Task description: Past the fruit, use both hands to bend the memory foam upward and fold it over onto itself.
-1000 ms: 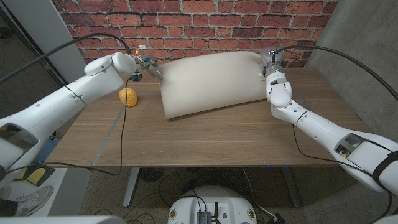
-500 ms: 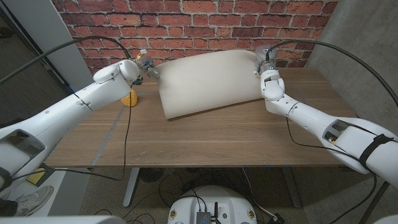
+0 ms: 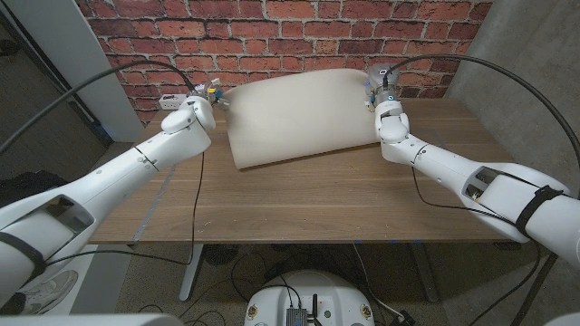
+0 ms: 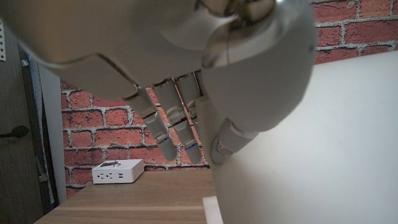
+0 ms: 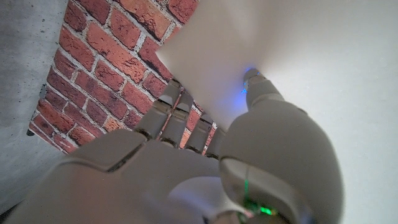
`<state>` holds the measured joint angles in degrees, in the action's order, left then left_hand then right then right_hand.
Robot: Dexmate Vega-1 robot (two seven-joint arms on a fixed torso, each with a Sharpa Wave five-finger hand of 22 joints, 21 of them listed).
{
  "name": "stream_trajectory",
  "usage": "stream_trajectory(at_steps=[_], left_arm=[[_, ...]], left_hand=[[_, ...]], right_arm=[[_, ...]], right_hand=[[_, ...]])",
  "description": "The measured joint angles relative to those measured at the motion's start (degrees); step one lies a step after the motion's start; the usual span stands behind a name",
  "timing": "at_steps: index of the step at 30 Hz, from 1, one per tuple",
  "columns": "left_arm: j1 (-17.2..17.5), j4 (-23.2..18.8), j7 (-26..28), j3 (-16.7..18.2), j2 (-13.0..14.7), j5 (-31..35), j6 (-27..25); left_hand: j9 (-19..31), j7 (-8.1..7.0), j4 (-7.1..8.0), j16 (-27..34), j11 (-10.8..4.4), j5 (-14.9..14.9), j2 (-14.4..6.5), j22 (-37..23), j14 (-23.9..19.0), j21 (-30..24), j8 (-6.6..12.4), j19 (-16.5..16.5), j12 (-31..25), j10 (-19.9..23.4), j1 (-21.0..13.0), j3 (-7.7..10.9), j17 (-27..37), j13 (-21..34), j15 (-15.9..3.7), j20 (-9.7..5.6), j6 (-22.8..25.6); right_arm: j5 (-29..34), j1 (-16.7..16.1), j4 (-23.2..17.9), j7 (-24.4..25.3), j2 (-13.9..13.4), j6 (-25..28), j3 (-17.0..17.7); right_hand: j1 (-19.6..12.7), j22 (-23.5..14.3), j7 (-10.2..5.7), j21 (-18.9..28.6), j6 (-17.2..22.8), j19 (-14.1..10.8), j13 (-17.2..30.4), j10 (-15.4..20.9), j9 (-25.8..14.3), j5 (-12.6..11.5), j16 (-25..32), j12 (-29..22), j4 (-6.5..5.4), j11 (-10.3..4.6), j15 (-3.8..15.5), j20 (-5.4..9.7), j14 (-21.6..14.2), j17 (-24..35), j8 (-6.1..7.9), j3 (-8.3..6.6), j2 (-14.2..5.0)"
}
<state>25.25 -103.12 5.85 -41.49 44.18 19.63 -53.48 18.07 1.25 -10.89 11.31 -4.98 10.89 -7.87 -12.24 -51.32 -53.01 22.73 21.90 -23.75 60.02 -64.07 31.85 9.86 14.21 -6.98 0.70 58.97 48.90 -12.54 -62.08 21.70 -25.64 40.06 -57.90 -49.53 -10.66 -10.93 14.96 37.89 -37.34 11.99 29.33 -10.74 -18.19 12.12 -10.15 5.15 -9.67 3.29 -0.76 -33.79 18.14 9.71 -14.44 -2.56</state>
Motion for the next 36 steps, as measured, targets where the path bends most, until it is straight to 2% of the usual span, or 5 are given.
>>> stream_trajectory(at_steps=[13, 19, 26, 31, 36], left_arm=[[-0.01, 3.21, 6.50, -0.24, -4.13, -0.17, -1.13], [-0.69, 4.80, 8.61, -0.22, -6.22, -0.61, -2.73], [-1.83, 7.61, 12.77, -0.04, -9.64, -1.57, -6.06], [-2.71, 9.20, 14.92, -0.03, -11.52, -2.46, -7.58], [-3.27, 10.13, 16.68, -0.04, -12.46, -3.50, -8.56]], left_hand=[[-0.11, 0.48, 0.24, -0.32, 0.59, 0.02, 0.87, 0.27, -0.71, -0.84, -0.43, 0.00, 0.00, 0.59, 0.21, 0.88, -0.26, 0.00, -0.07, 0.00, 0.55], [-0.11, 0.31, 0.16, -0.33, 0.64, 0.41, 1.09, 0.38, -1.58, -1.62, -0.45, 0.51, 0.00, 0.64, 0.42, 1.59, -0.26, 0.00, -0.34, -0.09, 0.72], [-0.36, 0.53, 0.24, -0.32, 1.05, 0.78, 1.85, 0.53, -2.76, -2.39, -0.87, 1.23, 0.00, 1.05, 0.43, 2.14, -0.26, 0.00, -0.70, 0.00, 1.56], [-0.38, 0.59, 0.40, -0.32, 1.13, 1.01, 2.23, 0.80, -2.85, -2.71, -1.13, 1.23, 0.00, 1.13, 0.49, 2.76, -0.25, 0.00, -0.80, 0.00, 1.62], [-0.34, 0.61, 0.41, -0.32, 1.13, 1.01, 2.31, 0.80, -3.27, -2.94, -1.34, 1.22, 0.00, 1.13, 0.41, 2.76, -0.25, 0.00, -0.99, 0.00, 1.64]], right_arm=[[-7.35, -2.01, -1.19, 7.84, 2.35, 2.83, 3.67], [-11.67, -3.76, -1.32, 15.36, 3.99, 2.10, 6.84], [-14.67, -6.86, 2.10, 26.73, 8.92, -0.99, 13.08], [-11.64, -9.36, 4.53, 33.30, 12.64, -3.60, 18.54], [-8.07, -11.98, 5.47, 36.10, 14.93, -5.42, 22.68]], right_hand=[[14.28, -0.15, 8.60, -2.78, -35.23, 4.70, 0.00, -23.32, -0.07, -2.40, -0.72, -0.42, -4.58, 8.65, -0.92, -3.46, 14.18, 2.20, 0.30, 6.17, 4.40], [1.48, 0.01, 7.10, -1.93, -23.21, 1.77, 0.01, -12.69, -0.23, 1.58, 2.17, -4.93, 3.53, 7.64, -0.67, -2.39, 6.27, 1.52, 3.75, -2.90, -2.15], [-5.32, -0.01, 6.53, -1.22, -7.74, -2.28, 4.55, 1.02, -2.85, 2.77, 8.61, -13.48, 5.10, 6.88, 1.15, -2.40, -11.09, 5.61, 8.46, -11.67, -0.54], [-2.41, -1.30, 5.10, -0.61, -3.85, -3.46, 18.15, 3.64, -15.77, 6.53, 22.41, -23.79, 3.76, 4.07, 1.83, -2.33, -12.18, 24.97, 19.54, -4.00, 4.62], [-1.00, -4.16, 3.91, 4.90, 5.99, -10.16, 33.55, 16.15, -32.31, 4.44, 33.68, -37.85, 3.19, 1.85, 3.65, -0.64, -20.06, 40.97, 36.58, -0.30, 6.03]])
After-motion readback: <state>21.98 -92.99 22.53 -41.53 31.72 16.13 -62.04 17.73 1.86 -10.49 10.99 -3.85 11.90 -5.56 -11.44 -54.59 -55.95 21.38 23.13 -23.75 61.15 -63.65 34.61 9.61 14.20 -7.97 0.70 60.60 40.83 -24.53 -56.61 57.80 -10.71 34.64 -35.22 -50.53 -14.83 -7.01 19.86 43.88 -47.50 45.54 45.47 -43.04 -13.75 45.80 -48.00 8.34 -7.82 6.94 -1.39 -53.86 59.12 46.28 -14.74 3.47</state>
